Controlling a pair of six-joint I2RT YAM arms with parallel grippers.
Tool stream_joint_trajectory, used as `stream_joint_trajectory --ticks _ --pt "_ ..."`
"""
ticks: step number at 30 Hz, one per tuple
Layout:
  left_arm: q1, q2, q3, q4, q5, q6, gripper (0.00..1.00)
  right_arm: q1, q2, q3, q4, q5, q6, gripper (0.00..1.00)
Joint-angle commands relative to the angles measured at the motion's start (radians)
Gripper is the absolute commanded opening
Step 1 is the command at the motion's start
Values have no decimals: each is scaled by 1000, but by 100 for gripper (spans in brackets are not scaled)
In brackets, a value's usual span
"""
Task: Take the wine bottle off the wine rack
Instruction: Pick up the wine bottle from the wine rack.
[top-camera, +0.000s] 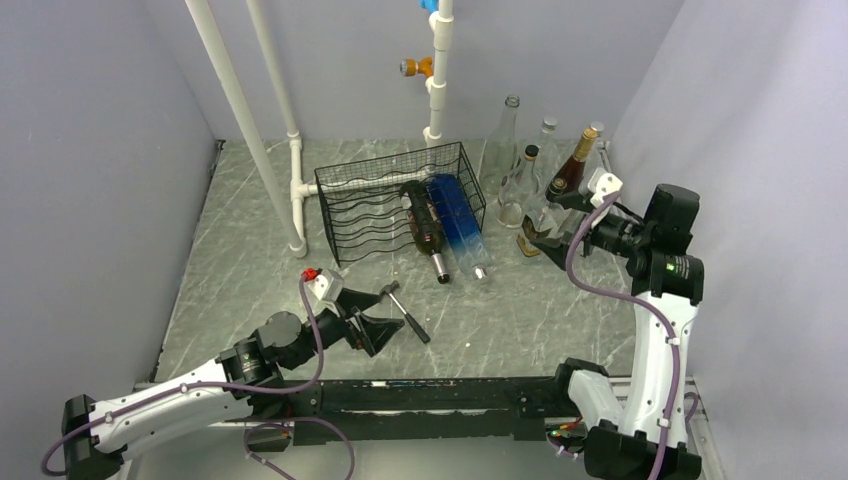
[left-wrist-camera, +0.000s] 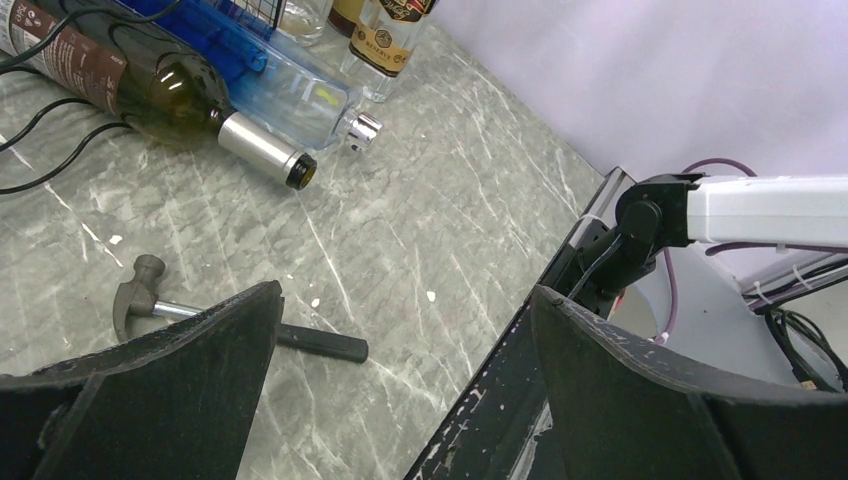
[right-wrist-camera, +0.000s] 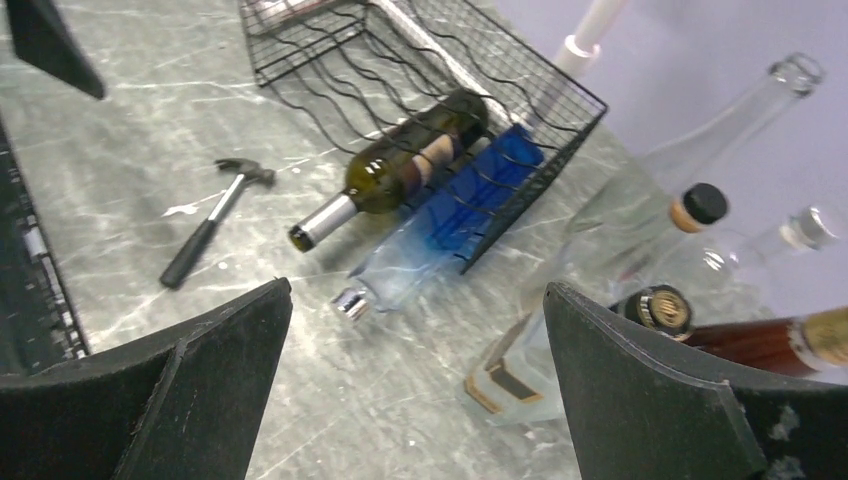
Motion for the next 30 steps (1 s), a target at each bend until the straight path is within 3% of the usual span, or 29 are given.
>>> stream_joint_trajectory --ticks 1,14,23,30 --pt "-4 -7 37 30 -24 -38 100 -3 -38 -4 -151 -133 -133 100" --pt "-4 100 90 32 -46 -67 100 -4 -104 -249 -152 -222 -220 100" --pt "-4 221 126 55 -181 -146 100 -10 -154 -355 72 -141 20 100" --pt "-1 307 190 16 -234 -156 100 -10 -170 -369 134 -89 94 100"
